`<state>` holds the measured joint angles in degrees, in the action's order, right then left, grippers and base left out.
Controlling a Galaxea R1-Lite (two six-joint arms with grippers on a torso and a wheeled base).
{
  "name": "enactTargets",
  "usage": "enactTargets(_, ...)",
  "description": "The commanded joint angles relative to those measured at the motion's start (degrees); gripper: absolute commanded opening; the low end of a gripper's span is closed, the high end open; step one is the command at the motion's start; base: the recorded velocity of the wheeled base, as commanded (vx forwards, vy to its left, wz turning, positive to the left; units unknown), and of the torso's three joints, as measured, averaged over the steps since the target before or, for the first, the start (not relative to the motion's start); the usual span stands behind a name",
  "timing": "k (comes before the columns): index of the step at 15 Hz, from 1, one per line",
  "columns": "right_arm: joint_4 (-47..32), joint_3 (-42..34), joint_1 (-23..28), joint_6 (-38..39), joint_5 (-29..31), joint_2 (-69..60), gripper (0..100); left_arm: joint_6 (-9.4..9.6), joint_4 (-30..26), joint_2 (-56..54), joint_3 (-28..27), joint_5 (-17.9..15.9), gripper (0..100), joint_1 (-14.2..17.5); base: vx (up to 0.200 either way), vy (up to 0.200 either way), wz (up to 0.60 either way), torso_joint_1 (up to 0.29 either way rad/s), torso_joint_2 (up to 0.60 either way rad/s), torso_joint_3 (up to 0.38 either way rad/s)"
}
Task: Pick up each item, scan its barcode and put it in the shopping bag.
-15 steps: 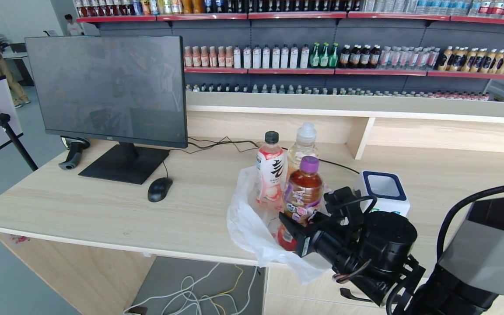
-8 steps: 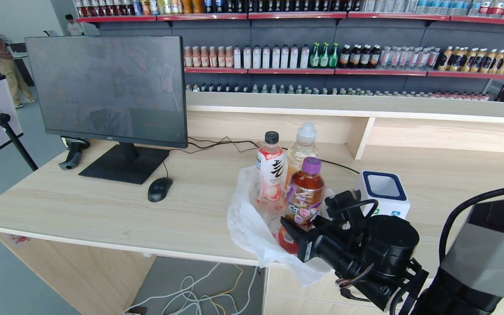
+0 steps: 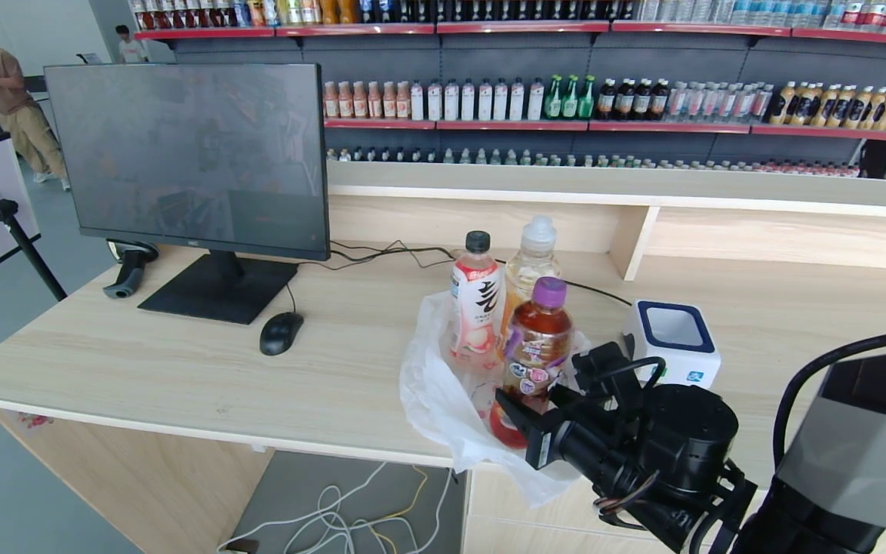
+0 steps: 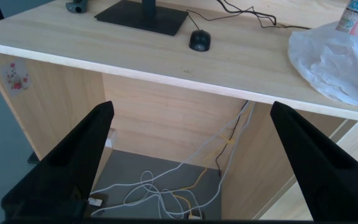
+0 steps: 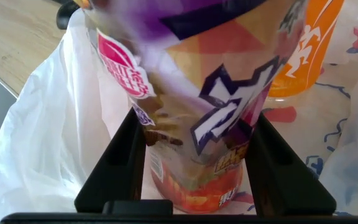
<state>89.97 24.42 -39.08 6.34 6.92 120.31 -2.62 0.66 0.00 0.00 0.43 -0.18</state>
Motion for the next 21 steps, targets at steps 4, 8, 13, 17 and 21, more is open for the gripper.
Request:
enactTargets(4,0.03,-1.57,-0.03,0.08,0.02,0.19,100,-0.02,0.04,0.09,0.0,0.01,100,0.01,0.0,0.0,0.0,0.0,0.0,0.0)
enactTargets(8,0.03,-0.86,-0.38,0.34,0.02,0.01,100,-0.02,-0.04,0.09,0.0,0.01,100,0.01,0.0,0.0,0.0,0.0,0.0,0.0)
enactTargets(13,0.03,-0.25,-0.38,0.34,-0.07,-1.57,100,-0.02,0.04,0.09,0.0,0.01,100,0.01,0.0,0.0,0.0,0.0,0.0,0.0)
enactTargets(17,0.03,-3.06,-0.29,0.25,-0.07,-6.58,100,-0.02,-0.04,0.09,0.0,0.01,100,0.01,0.0,0.0,0.0,0.0,0.0,0.0)
enactTargets(21,0.03,-8.69,0.67,0.25,-0.07,-16.25,100,-0.02,-0.04,0.09,0.0,0.01,100,0.01,0.0,0.0,0.0,0.0,0.0,0.0)
